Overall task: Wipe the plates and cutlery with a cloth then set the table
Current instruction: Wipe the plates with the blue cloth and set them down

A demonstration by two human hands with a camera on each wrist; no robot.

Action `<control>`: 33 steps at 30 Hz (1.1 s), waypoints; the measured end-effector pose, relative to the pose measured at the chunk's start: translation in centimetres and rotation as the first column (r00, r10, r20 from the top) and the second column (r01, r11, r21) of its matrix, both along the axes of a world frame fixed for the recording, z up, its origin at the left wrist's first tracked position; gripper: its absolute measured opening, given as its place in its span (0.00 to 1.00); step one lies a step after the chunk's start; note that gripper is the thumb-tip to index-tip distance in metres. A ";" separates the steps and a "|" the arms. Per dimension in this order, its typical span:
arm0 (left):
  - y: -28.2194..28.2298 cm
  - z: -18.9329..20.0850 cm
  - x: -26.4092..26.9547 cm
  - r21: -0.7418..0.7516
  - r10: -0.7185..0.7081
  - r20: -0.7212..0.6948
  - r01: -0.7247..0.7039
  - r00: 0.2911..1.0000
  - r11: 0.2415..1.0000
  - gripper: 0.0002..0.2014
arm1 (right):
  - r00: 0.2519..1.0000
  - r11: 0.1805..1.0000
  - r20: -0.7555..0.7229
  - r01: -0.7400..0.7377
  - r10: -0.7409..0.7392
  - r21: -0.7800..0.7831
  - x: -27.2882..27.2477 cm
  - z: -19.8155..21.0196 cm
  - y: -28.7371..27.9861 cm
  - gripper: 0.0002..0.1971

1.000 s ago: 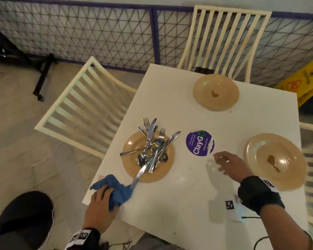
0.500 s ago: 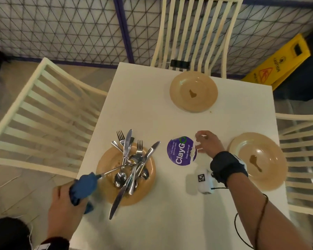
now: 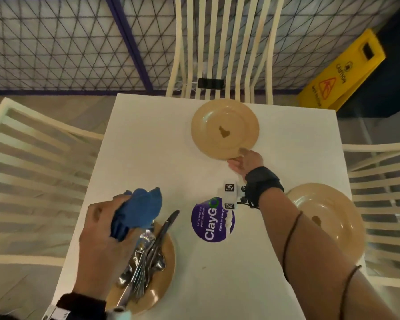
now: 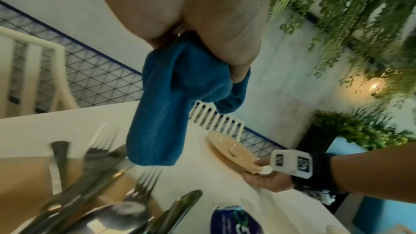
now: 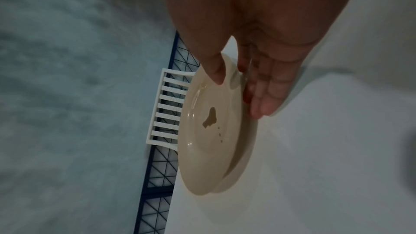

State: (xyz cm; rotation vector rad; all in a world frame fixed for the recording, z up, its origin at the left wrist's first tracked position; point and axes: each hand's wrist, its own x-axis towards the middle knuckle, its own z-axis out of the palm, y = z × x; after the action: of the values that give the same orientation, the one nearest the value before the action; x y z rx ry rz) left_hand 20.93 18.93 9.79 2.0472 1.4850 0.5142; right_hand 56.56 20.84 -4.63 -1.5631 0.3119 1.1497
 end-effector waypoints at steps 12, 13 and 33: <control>2.3 1.3 10.9 -0.110 -0.119 0.298 0.158 0.947 0.981 0.35 | 0.999 0.991 -0.036 0.025 -0.020 0.133 -0.3 0.6 -3.8 0.20; 2.3 1.4 11.6 -0.089 -0.143 0.293 0.176 0.945 0.980 0.34 | 1.000 0.988 -0.027 0.015 -0.011 0.155 -0.6 1.2 -4.8 0.20; -12.3 -1.7 14.3 0.215 -0.621 -0.415 0.735 0.665 0.643 0.21 | 0.990 0.882 0.140 -0.086 0.024 0.462 -6.1 11.8 -27.9 0.26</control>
State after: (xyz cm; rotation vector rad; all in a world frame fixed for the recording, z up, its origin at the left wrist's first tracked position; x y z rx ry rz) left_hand 35.27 6.59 8.05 2.8827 0.6278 0.1525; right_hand 50.49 -7.10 7.21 -1.2123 -0.0991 1.0631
